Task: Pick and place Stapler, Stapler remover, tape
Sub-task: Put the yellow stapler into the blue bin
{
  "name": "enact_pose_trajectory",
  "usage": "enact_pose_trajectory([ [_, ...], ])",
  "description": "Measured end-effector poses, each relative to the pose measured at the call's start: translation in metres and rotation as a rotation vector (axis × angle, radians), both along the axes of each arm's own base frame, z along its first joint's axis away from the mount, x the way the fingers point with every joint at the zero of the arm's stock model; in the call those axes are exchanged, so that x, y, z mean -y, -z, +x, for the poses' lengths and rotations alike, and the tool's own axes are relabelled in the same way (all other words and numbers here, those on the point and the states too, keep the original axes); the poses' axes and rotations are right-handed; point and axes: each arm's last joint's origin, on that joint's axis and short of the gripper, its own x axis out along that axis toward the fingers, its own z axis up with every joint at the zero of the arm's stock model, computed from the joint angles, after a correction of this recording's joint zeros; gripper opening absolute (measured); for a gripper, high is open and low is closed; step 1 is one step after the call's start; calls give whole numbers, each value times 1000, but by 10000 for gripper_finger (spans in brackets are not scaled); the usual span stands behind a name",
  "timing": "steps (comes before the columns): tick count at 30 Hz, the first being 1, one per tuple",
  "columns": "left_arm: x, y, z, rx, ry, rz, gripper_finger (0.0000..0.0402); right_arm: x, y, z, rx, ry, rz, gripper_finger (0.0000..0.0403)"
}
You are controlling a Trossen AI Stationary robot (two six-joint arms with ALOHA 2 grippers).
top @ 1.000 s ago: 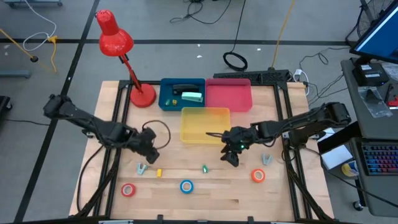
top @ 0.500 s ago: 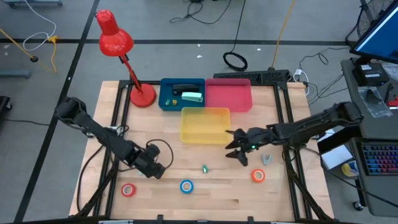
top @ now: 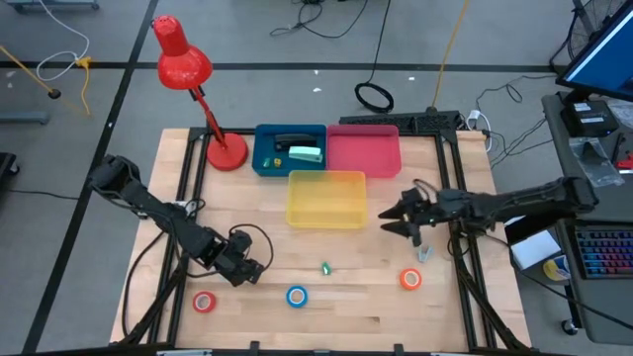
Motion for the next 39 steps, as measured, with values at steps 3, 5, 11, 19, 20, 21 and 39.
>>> enact_pose_trajectory([
  [3, -1, 0, 0, -2, -23, -5, 248, 1, 7, -9, 124, 5, 13, 208],
  [5, -1, 0, 1, -3, -40, -9, 248, 2, 11, -15, 202, 4, 18, 208],
  [11, -3, 0, 6, 16, -71, -38, 248, 2, -1, -22, 409, 2, 30, 208],
  [19, 9, 28, 20, -72, -35, -131, 248, 2, 0, -21, 400, 1, 28, 208],
  [20, 10, 30, 21, -78, -38, -137, 248, 2, 0, -21, 399, 1, 28, 208],
  [21, 10, 32, 22, -88, -43, -140, 248, 2, 0, -21, 398, 2, 29, 208],
  [39, 3, 37, 21, -138, -61, -93, 66, 2, 0, -21, 399, 1, 29, 208],
])
